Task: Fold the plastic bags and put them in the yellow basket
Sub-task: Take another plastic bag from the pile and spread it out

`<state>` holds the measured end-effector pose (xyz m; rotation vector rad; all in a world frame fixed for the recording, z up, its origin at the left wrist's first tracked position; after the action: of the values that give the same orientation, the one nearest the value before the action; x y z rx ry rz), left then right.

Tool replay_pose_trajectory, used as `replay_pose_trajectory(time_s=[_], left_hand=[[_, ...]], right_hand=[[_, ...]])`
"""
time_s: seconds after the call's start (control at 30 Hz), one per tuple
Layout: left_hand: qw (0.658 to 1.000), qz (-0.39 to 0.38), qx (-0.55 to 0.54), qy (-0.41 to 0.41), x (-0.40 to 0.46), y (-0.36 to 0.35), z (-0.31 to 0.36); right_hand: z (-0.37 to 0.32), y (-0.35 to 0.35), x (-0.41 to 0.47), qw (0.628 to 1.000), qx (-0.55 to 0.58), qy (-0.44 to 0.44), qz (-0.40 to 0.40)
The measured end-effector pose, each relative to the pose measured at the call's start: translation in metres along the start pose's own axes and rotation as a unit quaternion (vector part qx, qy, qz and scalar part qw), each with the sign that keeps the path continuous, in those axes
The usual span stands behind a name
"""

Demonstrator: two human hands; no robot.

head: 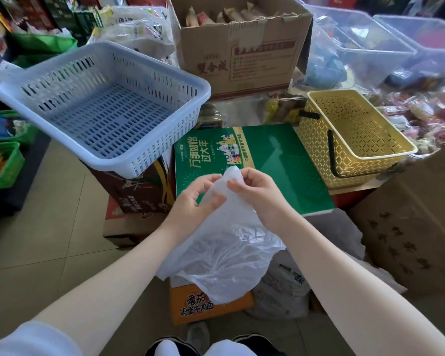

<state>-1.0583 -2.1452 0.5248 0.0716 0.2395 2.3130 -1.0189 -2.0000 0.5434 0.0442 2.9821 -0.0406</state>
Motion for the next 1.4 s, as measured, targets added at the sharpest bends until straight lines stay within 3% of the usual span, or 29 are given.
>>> replay_pose_trajectory(time_s=[0.2,0.47,0.63,0.73,0.8,0.87,1.0,1.07,1.23,1.4], left_hand=[[0.995,-0.085,-0.036,0.029,-0.006,0.003,-0.011],[0.996,0.014,0.063,-0.058,-0.001,0.029,0.002],[0.971,0.029,0.165,-0.168,0.0,0.037,0.009],[0.947,0.051,0.25,-0.193,0.0,0.041,-0.001],[0.938,0.071,0.294,-0.172,-0.001,0.039,-0.01],[0.949,0.065,0.286,-0.117,0.001,0.036,-0.019],[0.984,-0.068,0.162,-0.042,0.007,0.021,-0.019],[0.985,-0.106,0.127,-0.044,0.008,0.012,-0.011],[0.99,-0.006,0.127,-0.067,0.01,0.012,-0.011],[0.981,-0.026,0.179,0.067,0.02,0.0,-0.038]], right_hand=[[-0.003,0.003,0.003,0.998,0.045,-0.016,-0.04],[-0.008,-0.002,0.007,0.987,-0.123,0.019,0.102],[-0.012,-0.006,0.004,0.963,-0.176,0.037,0.202],[-0.012,-0.004,0.001,0.948,-0.231,0.041,0.216],[-0.012,-0.003,-0.001,0.94,-0.258,0.045,0.219],[-0.01,-0.004,-0.004,0.936,-0.273,0.054,0.217],[-0.009,-0.003,-0.004,0.934,-0.292,0.063,0.198],[-0.013,0.0,-0.005,0.919,-0.323,0.086,0.209],[-0.017,0.018,-0.004,0.868,-0.427,0.079,0.24],[-0.006,0.034,0.005,0.913,-0.343,0.026,0.221]])
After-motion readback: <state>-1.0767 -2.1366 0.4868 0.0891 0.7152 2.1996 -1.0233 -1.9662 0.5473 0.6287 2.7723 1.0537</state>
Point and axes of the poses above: each hand's wrist, its own x-axis towards the middle knuckle, its own y-axis out of the back of the hand, z = x × y, the point moved 4 cm from there along x, towards the middle knuckle, and after that the axes turned 11 degrees about -z, right-handed, at the moved point
